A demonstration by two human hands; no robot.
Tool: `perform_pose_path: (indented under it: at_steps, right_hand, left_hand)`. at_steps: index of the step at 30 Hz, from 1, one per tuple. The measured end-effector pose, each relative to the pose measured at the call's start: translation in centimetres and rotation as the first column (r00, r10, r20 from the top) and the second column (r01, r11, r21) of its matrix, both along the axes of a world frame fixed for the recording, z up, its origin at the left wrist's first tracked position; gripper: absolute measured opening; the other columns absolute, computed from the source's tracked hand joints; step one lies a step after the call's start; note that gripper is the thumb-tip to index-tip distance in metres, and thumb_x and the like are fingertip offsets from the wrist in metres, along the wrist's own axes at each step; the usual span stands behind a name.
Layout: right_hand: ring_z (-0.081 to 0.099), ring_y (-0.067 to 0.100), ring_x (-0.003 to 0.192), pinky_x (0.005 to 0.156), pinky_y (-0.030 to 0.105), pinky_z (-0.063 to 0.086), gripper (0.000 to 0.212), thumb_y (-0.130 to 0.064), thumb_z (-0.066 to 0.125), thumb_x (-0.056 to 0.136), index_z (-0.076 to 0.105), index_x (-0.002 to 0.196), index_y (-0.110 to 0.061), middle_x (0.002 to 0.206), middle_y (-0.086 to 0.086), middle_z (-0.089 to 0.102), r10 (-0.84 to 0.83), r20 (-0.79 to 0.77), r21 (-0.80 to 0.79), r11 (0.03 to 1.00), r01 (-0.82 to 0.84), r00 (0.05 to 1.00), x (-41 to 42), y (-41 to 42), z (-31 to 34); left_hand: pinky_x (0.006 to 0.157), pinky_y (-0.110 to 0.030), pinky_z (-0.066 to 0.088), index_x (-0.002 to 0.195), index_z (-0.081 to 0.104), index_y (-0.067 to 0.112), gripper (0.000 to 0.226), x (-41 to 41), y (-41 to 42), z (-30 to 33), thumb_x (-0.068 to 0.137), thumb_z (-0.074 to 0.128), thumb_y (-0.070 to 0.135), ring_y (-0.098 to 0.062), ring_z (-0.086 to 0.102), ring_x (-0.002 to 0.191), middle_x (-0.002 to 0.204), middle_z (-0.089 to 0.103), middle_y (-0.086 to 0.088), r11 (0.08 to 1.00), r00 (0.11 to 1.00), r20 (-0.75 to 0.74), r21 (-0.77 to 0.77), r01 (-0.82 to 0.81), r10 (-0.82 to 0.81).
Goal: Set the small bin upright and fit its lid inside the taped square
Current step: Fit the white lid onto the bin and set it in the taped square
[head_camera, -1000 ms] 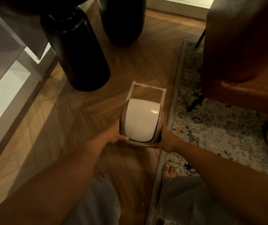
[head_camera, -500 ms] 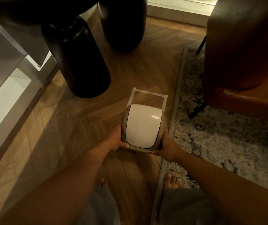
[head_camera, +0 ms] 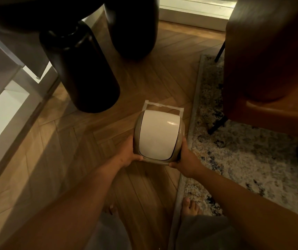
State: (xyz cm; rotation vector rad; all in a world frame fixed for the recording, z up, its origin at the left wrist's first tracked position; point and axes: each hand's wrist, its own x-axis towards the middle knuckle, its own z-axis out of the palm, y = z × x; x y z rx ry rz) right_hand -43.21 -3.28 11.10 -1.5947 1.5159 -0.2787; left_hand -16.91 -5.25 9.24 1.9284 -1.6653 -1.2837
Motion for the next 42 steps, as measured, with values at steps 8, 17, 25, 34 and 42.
perform_pose_path:
  at_steps: [8, 17, 25, 34, 42]
  right_hand:
    - [0.055, 0.026, 0.128, 0.099, 0.036, 0.049, 0.119, -0.012, 0.082, 0.08, -0.004, 0.16, -0.029, 0.147, 0.003, 0.052, -0.059, 0.069, 0.031, 0.998, 0.057, 0.996, -0.3, -1.3, -1.3]
    - [0.055, 0.028, 0.127, 0.094, 0.026, 0.044, 0.111, -0.017, 0.076, 0.088, -0.007, 0.159, -0.033, 0.152, 0.002, 0.047, -0.106, 0.083, 0.032, 0.994, 0.103, 0.991, -0.3, -3.4, -2.7]
    - [0.055, 0.029, 0.126, 0.098, 0.035, 0.048, 0.114, -0.013, 0.077, 0.086, -0.007, 0.158, -0.038, 0.156, -0.004, 0.042, -0.112, 0.141, -0.017, 0.993, 0.116, 0.984, -0.7, -5.7, -3.1]
    - [0.051, 0.014, 0.132, 0.105, 0.04, 0.049, 0.108, -0.01, 0.074, 0.088, -0.002, 0.158, -0.042, 0.152, -0.012, 0.044, -0.168, 0.222, -0.039, 0.983, 0.181, 0.96, -1.1, -7.0, -3.7]
    - [0.05, 0.011, 0.133, 0.108, 0.039, 0.045, 0.104, -0.014, 0.073, 0.089, 0.001, 0.159, -0.04, 0.15, -0.01, 0.049, -0.231, 0.208, -0.035, 0.969, 0.243, 0.95, -2.4, -9.0, -4.6]
  left_hand:
    - [0.112, -0.034, 0.028, 0.156, 0.02, 0.022, 0.112, -0.1, -1.2, -1.1, 0.067, 0.089, 0.018, -0.023, 0.031, 0.144, 0.156, 0.035, -0.004, 1.0, 0.999, -0.044, -0.011, -0.022, 0.022]
    - [0.112, -0.032, 0.03, 0.153, 0.031, 0.015, 0.099, -0.6, -2.9, -2.0, 0.071, 0.087, 0.017, -0.024, 0.037, 0.141, 0.153, 0.041, -0.008, 0.992, 0.994, -0.045, -0.071, -0.102, 0.099]
    - [0.101, -0.024, 0.032, 0.149, 0.039, 0.015, 0.093, -0.7, -5.3, -3.0, 0.07, 0.087, 0.018, -0.024, 0.044, 0.135, 0.146, 0.049, -0.008, 0.983, 0.991, -0.044, -0.134, -0.127, 0.122]
    - [0.108, -0.046, 0.042, 0.152, 0.034, 0.027, 0.085, -0.9, -7.7, -3.9, 0.08, 0.079, 0.027, -0.022, 0.048, 0.133, 0.144, 0.052, 0.0, 0.994, 0.996, -0.068, -0.086, -0.07, 0.064]
    - [0.108, -0.04, 0.043, 0.153, 0.025, 0.038, 0.088, -1.6, -10.7, -4.7, 0.082, 0.077, 0.027, -0.013, 0.051, 0.13, 0.144, 0.052, 0.008, 0.996, 0.986, -0.162, -0.072, -0.043, 0.031]
